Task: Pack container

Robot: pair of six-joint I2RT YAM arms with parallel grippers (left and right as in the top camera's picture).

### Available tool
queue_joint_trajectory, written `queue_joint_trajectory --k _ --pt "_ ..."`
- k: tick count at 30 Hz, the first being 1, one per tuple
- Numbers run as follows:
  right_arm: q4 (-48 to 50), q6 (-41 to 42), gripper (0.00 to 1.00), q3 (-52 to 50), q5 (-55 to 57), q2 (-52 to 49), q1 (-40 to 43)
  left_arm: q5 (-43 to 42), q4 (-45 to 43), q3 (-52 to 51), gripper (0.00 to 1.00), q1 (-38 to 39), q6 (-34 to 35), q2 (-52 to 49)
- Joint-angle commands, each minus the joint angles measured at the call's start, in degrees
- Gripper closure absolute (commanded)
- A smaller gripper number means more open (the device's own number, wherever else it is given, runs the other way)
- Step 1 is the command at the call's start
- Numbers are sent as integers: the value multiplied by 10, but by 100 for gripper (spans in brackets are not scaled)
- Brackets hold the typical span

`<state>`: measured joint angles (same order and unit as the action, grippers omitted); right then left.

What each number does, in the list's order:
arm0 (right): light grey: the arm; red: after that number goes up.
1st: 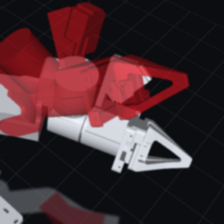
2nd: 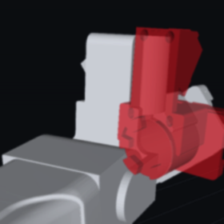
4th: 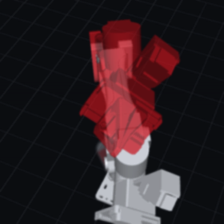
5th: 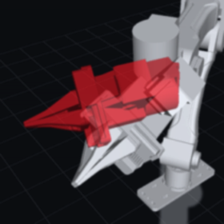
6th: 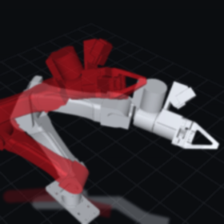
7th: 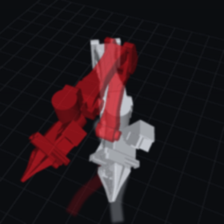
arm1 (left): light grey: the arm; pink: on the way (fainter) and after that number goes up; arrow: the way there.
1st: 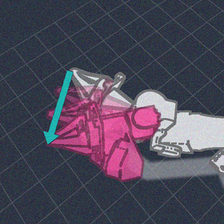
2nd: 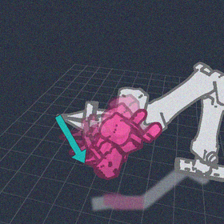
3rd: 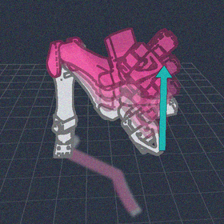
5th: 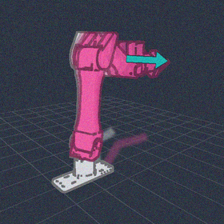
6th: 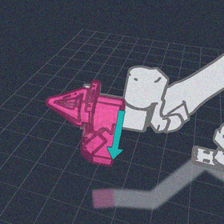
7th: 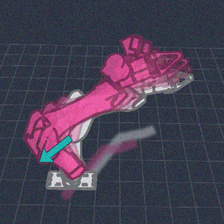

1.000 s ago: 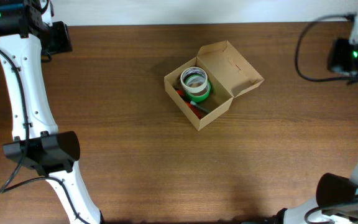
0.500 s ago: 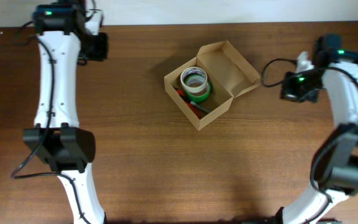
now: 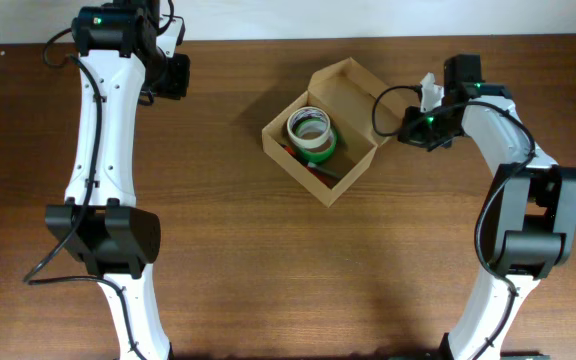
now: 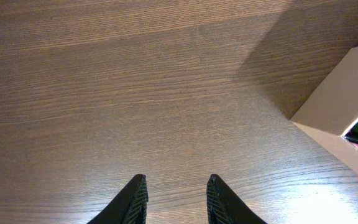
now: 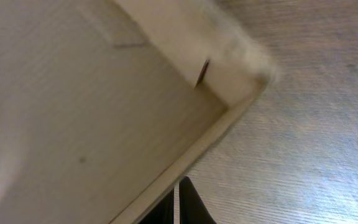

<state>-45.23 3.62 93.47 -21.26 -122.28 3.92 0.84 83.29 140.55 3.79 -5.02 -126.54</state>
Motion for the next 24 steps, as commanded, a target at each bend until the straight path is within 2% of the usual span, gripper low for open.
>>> queue_joint_trajectory --k 1,5,12,17,24 --pt "13 -19 95 1 -47 -2 -16 4 -4 -4 66 -2 -11 5" --pt "23 -52 95 1 -77 -2 -40 -7 -16 -5 60 0 -9 4" --pt "29 -92 94 1 -81 -2 -82 -11 -35 -8 57 6 -4 2" --pt "41 -94 94 1 -80 -2 -99 -11 -38 -8 56 15 -4 -4" --pt "18 -77 94 1 -20 -2 -81 -12 -41 -8 55 20 5 -36"
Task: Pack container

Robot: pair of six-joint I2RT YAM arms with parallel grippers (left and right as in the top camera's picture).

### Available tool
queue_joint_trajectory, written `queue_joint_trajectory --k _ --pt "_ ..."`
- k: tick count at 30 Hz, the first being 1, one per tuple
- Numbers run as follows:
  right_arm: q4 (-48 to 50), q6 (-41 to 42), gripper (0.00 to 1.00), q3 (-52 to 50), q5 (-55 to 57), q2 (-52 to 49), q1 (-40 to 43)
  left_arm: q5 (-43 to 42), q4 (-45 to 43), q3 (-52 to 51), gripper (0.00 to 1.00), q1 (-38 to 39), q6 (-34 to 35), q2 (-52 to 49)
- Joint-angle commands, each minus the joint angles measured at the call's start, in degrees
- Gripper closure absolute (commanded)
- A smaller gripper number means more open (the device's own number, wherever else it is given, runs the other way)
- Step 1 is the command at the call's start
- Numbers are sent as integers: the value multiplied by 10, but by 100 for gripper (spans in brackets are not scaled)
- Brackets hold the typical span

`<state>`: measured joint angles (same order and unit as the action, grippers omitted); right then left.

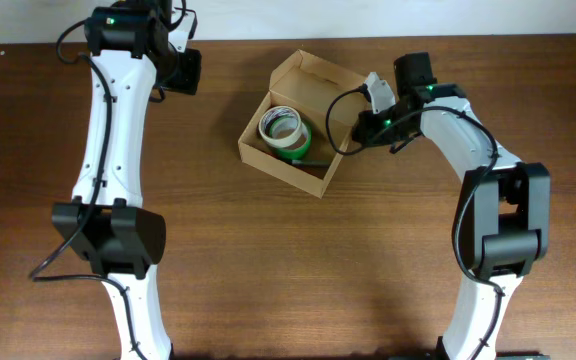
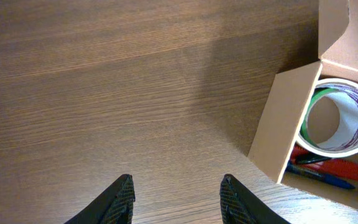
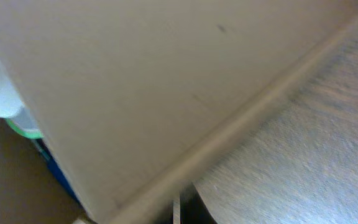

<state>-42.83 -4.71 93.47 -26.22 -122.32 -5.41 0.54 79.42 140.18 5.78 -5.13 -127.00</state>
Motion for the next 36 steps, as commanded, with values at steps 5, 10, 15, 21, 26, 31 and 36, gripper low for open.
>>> queue_joint_trajectory --k 5,10,15,21,26,31,36 --pt "-6 52 94 5 41 -1 46 -43 1 -5 58 1 12 -79" --pt "2 68 94 5 35 -1 59 -54 -2 -5 58 13 12 -121" --pt "51 117 94 5 35 -1 54 -59 -3 -5 58 26 14 -157" --pt "143 186 94 5 -23 -2 51 -60 1 -5 59 35 21 -174" --pt "198 225 94 5 -25 -3 43 -75 5 -5 59 45 27 -174" --pt "228 248 94 5 -25 -14 34 -85 18 -5 60 59 37 -174" --pt "236 247 94 5 -25 -26 33 -85 24 -5 60 80 36 -174"
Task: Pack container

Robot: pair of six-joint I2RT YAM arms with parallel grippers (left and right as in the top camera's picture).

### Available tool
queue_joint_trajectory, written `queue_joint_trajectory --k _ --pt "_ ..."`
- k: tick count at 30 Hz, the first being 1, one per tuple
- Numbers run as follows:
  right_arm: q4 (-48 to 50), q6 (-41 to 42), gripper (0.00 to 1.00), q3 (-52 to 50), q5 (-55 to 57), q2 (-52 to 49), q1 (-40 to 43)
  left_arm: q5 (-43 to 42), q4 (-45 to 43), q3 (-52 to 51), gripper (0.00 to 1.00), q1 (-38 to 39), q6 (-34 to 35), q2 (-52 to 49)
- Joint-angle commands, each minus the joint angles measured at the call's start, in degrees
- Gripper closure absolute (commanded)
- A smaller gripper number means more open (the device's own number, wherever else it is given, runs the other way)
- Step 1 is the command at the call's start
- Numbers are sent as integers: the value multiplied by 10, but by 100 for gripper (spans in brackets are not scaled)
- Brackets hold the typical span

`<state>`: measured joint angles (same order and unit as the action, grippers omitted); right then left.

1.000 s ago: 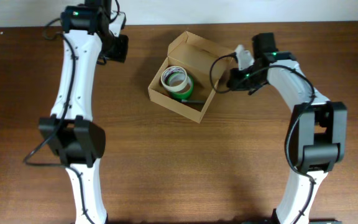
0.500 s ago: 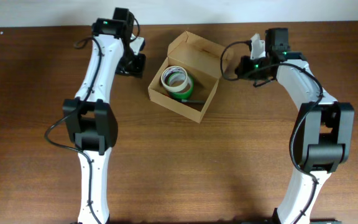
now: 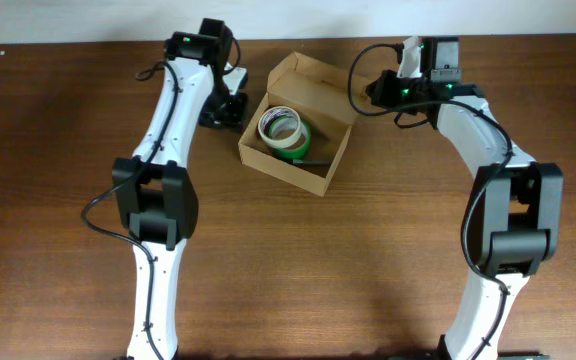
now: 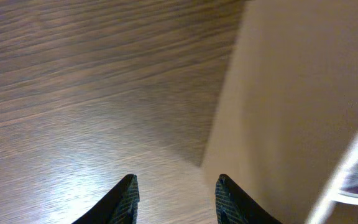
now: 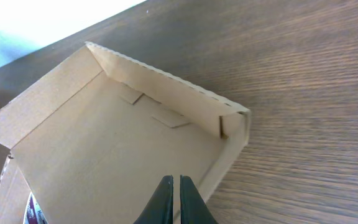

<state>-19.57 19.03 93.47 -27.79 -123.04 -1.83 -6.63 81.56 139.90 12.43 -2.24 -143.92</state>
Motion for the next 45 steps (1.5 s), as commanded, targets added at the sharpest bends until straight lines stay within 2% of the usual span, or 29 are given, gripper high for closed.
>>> queue_joint_trajectory --k 1,7,16,21,25,30,41,45 --pt "4 9 93 5 -9 -19 0 -13 3 -2 60 18 7 -5" --pt "10 -8 93 5 -25 -18 15 -11 5 -2 60 32 7 -5" --pt "9 -7 93 11 -94 -18 85 -10 5 -2 60 31 7 -5" --pt "-51 -7 93 12 -95 -19 116 4 5 -3 60 31 7 -5" --pt "-85 -28 93 12 -85 -21 102 4 4 -3 60 31 7 -5" --pt "-80 -29 94 12 -74 -21 65 3 7 -3 60 31 10 -5" --pt "6 -18 92 12 -68 -21 1 -7 27 -3 60 39 18 -5" --pt "29 8 91 12 -67 -28 -6 -20 42 -3 64 48 27 -5"
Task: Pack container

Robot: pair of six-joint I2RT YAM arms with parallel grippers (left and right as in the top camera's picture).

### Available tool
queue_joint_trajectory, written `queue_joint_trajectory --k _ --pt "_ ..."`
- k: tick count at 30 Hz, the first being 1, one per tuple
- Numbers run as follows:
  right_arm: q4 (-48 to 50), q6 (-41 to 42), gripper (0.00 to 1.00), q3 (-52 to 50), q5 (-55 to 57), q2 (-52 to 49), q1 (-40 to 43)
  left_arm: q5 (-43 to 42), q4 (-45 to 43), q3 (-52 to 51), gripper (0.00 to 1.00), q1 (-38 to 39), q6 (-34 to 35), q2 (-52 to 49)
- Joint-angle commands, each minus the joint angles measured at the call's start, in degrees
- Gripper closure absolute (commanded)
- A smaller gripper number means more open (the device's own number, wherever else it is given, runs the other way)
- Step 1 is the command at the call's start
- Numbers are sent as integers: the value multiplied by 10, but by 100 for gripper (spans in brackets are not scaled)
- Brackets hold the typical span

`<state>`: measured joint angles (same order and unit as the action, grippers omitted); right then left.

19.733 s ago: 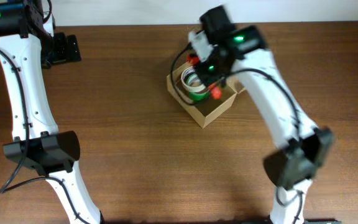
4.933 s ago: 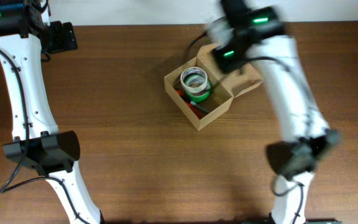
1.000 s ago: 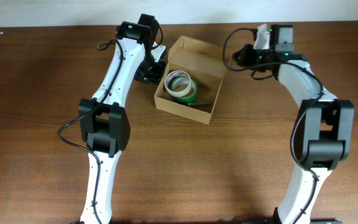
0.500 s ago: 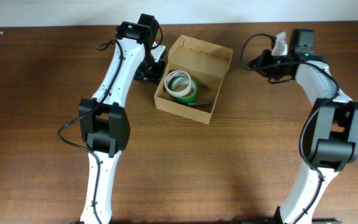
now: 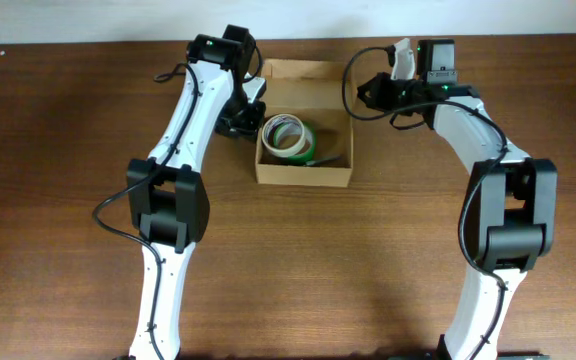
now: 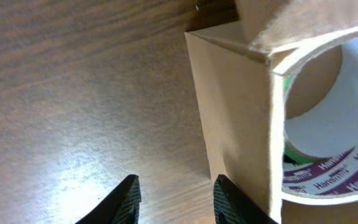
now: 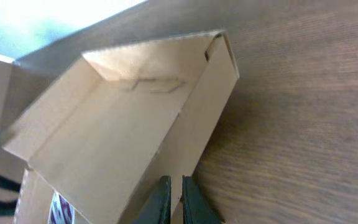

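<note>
The open cardboard box [image 5: 303,178] stands square to the table edges at the back middle. Inside lie a white tape roll [image 5: 282,132] on a green one [image 5: 306,140]; the white roll [image 6: 328,143] also shows in the left wrist view. My left gripper [image 5: 244,118] [image 6: 176,202] is open just outside the box's left wall [image 6: 235,124], its right finger close to the wall. My right gripper [image 5: 366,92] [image 7: 175,200] is shut, its fingertips against the outside of the box's right wall [image 7: 194,118].
A dark thin item [image 5: 318,157] lies in the box beside the rolls. The brown wooden table [image 5: 398,250] spreads out in front of the box. Both arms reach in from the front and bend over the back of the table.
The box has turned from tilted to square with the table. My left gripper has moved right, close to the box's left wall. My right gripper has stayed shut at the right wall.
The box first sat tilted right of centre, my shut right gripper at its right corner and my left gripper far off. Then the box stood further left. Later my left gripper was near its left side, and now the box sits square between both grippers.
</note>
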<state>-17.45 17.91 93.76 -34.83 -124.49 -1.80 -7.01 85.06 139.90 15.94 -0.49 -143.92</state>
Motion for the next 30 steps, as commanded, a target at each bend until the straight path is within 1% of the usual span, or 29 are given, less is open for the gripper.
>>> queue_joint_trajectory --k 1,7,12,13,14,16,19,22,24,26,29,30 --pt "8 21 91 10 3 -15 -8 -12 6 -3 64 15 9 -5" --pt "-17 17 92 11 -11 -19 2 55 -9 -3 64 13 42 -5" --pt "-73 21 92 12 -31 -19 31 59 -25 -2 63 -17 48 -5" --pt "-84 21 92 12 -31 -19 37 57 -30 -2 61 -24 48 -5" --pt "-103 21 92 12 -30 -19 45 57 -44 -2 59 -35 48 -5" --pt "-115 21 93 12 -29 -19 51 51 -66 -3 59 -45 48 -5" --pt "-125 21 94 12 -29 -19 58 -23 -114 -2 60 -62 45 -5" --pt "-124 21 96 12 -27 -19 60 -119 -162 -3 68 -80 44 -9" --pt "-121 21 96 12 -24 -19 60 -165 -183 -3 71 -91 56 -16" --pt "-117 21 96 12 -24 -20 60 -232 -198 -3 73 -104 63 -30" --pt "-112 25 96 12 -25 -24 60 -332 -217 -3 99 -122 93 -65" --pt "-112 26 96 12 -25 -26 60 -361 -222 -3 99 -127 104 -75"
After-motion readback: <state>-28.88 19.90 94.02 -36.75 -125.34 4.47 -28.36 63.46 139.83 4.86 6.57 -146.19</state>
